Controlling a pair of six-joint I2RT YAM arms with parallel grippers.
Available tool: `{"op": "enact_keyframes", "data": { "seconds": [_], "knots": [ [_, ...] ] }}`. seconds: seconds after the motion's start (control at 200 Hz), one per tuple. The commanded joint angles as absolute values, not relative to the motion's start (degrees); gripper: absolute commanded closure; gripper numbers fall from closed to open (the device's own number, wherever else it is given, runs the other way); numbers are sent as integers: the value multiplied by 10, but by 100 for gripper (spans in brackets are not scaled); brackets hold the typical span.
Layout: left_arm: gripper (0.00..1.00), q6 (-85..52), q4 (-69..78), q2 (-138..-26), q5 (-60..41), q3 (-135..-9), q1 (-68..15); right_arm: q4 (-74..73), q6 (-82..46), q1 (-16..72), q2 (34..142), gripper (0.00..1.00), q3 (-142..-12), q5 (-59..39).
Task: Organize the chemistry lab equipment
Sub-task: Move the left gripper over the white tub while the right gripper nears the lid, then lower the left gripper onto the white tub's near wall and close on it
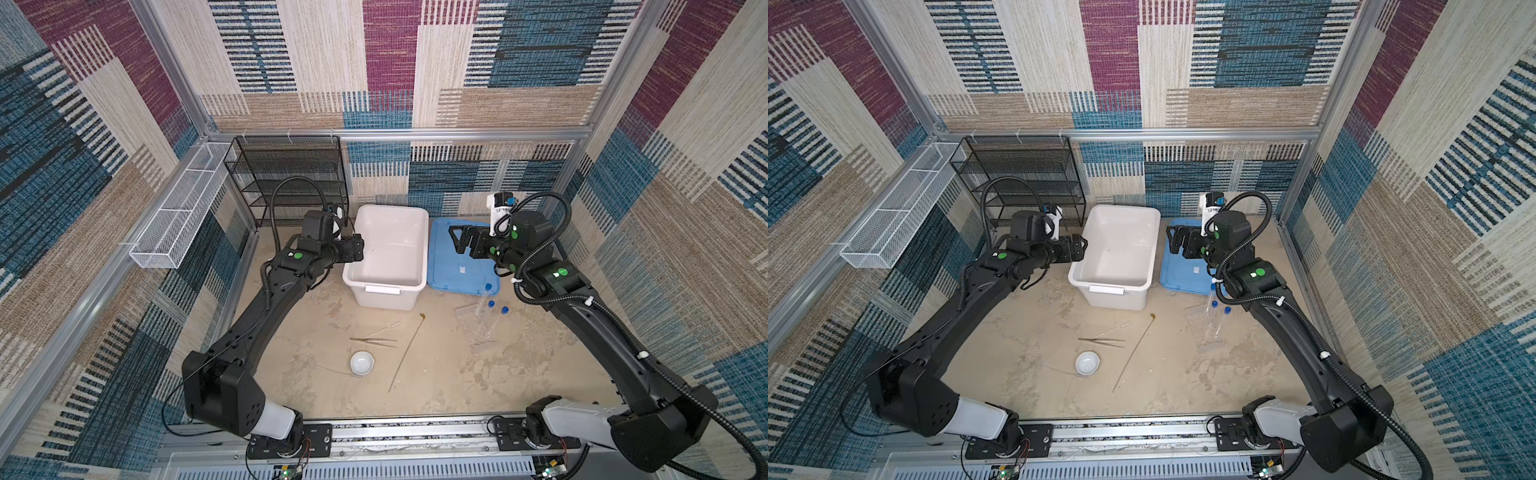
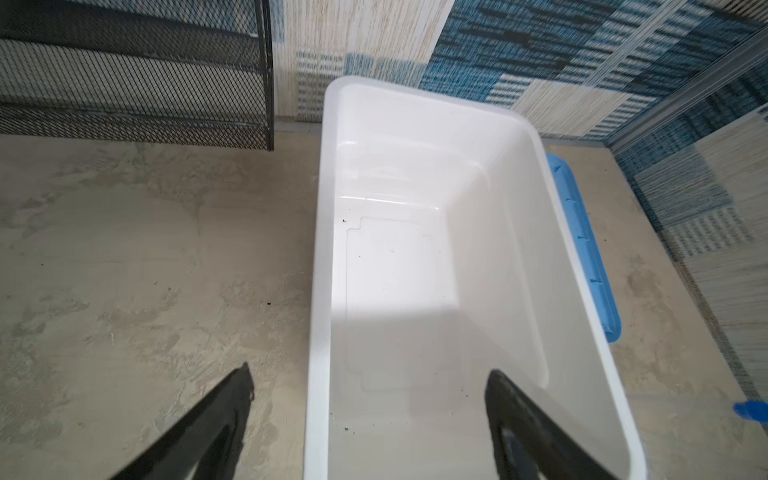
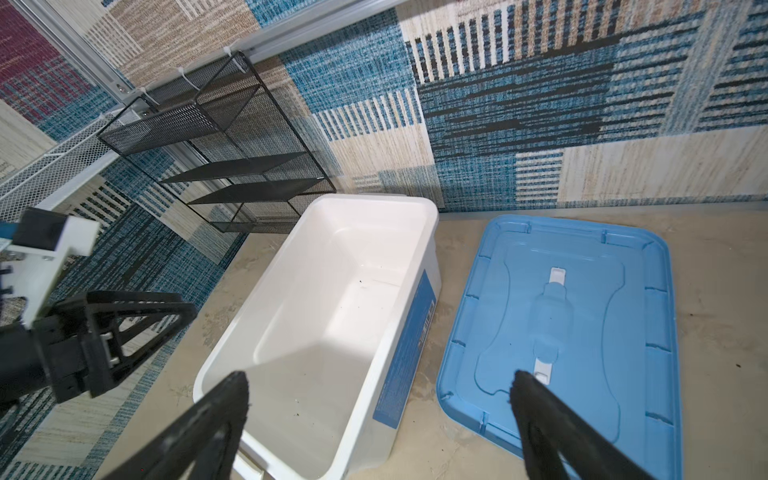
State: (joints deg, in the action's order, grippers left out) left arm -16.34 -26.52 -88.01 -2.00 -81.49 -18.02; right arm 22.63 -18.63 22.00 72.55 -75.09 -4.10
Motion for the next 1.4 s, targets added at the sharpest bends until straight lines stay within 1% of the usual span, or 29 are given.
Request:
{"op": "enact_keyframes", "data": {
  "seconds": [0.0,0.145,0.26,0.31,0.376,0.441,0.526,0.591,0.656,0.746,0.851,0.941,1.002,1.127,1.162,1.177,1.257,1.302,1.367,1.397],
  "knots": [
    [13,-145,-267,-935,-38,-856,-177,249,-185,221,737,1,-759,-56],
    [22,-145,-289,-1019,12,-911,-175,242,-179,221,753,1,-748,-85],
    [30,-140,-295,-1076,13,-952,-174,236,-162,221,772,1,-745,-87],
    [32,-138,-303,-1093,18,-965,-174,238,-155,221,780,1,-748,-79],
    [37,-137,-309,-1104,29,-976,-174,236,-145,221,789,1,-752,-71],
    [39,-139,-309,-1108,30,-976,-176,234,-136,221,796,1,-757,-59],
    [51,-131,-310,-1110,35,-973,-179,228,-126,221,803,1,-760,-38],
    [53,-128,-325,-1109,44,-974,-179,226,-123,221,807,1,-762,-22],
    [59,-124,-339,-1106,48,-979,-179,232,-138,221,810,1,-773,-11],
    [59,-112,-381,-1104,54,-1002,-179,247,-152,221,815,1,-790,-11],
    [58,-105,-382,-1093,45,-996,-179,283,-154,221,816,1,-808,-10],
    [57,-118,-385,-1104,34,-1010,-178,263,-135,221,782,1,-768,-18],
    [58,-128,-354,-1106,25,-997,-179,255,-122,221,764,1,-739,-27],
    [64,-149,-355,-1127,18,-1017,-179,245,-115,221,729,1,-688,-42],
    [70,-152,-358,-1128,19,-1023,-180,239,-116,221,713,1,-673,-45],
    [71,-154,-358,-1127,21,-1024,-181,239,-116,221,711,1,-671,-45],
    [72,-156,-384,-1130,37,-1040,-186,258,-119,221,694,1,-670,-57],
    [80,-155,-394,-1128,51,-1044,-189,263,-118,221,686,1,-665,-64],
    [81,-158,-404,-1119,66,-1040,-194,256,-116,221,670,1,-651,-78],
    [83,-157,-401,-1113,71,-1035,-195,250,-114,221,664,1,-645,-84]
  ]
}}
